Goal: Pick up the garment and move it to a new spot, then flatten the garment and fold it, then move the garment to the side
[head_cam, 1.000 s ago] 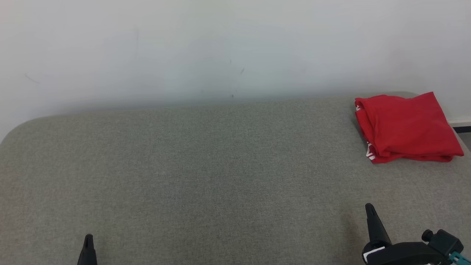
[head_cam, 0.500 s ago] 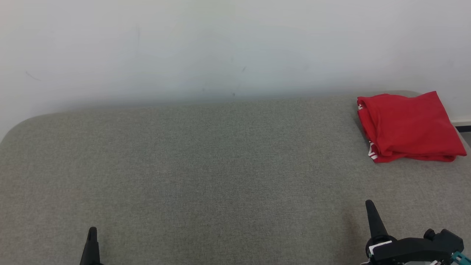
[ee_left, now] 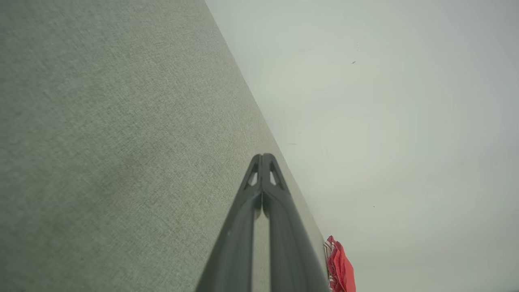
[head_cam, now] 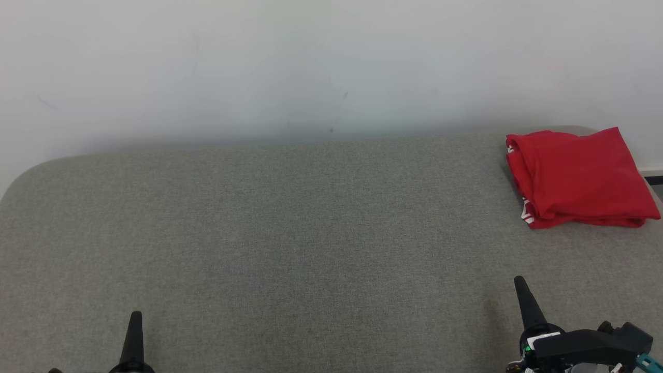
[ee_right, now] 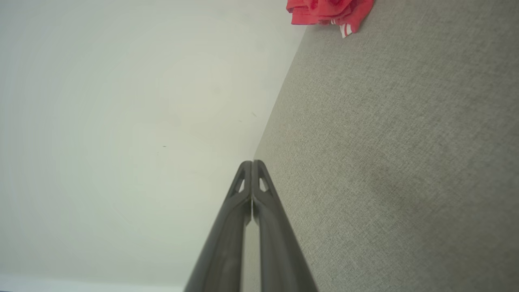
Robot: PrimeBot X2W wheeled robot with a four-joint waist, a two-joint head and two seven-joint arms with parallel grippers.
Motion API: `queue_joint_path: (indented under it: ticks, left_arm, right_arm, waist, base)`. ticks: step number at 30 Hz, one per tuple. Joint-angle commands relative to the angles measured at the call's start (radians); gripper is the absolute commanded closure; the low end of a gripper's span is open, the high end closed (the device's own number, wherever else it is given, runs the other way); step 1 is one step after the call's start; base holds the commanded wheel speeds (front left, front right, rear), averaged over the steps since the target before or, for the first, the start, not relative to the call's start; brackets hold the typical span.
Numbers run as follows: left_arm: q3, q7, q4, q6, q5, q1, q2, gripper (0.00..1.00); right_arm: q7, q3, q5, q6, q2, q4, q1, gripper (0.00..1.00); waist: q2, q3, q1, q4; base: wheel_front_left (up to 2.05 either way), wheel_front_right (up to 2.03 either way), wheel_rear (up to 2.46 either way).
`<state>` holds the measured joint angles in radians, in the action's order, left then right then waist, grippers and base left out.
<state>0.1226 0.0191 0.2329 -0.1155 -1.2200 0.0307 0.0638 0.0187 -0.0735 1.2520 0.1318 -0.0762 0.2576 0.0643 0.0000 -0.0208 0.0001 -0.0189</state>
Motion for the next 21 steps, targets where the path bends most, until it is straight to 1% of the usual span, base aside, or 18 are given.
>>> queue_joint_path:
  ticks: [1,21]
  left_arm:
    - [-0.001,0.004,-0.005,-0.007,-0.020,0.023,0.000,1.00]
    - [-0.004,0.049,0.004,-0.011,-0.198,0.053,-0.007,1.00]
  right_arm:
    - [0.006,-0.004,0.019,-0.001,0.003,-0.010,0.017,1.00]
    - [0.050,-0.022,0.182,-0.002,0.016,-0.012,0.033,1.00]
  waist:
    - [0.0000,0.000,-0.0001,0.000]
    - [0.0000,0.010,-0.0001,0.008]
  base:
    - [0.00,0.00,0.00]
    - [0.00,0.00,0.00]
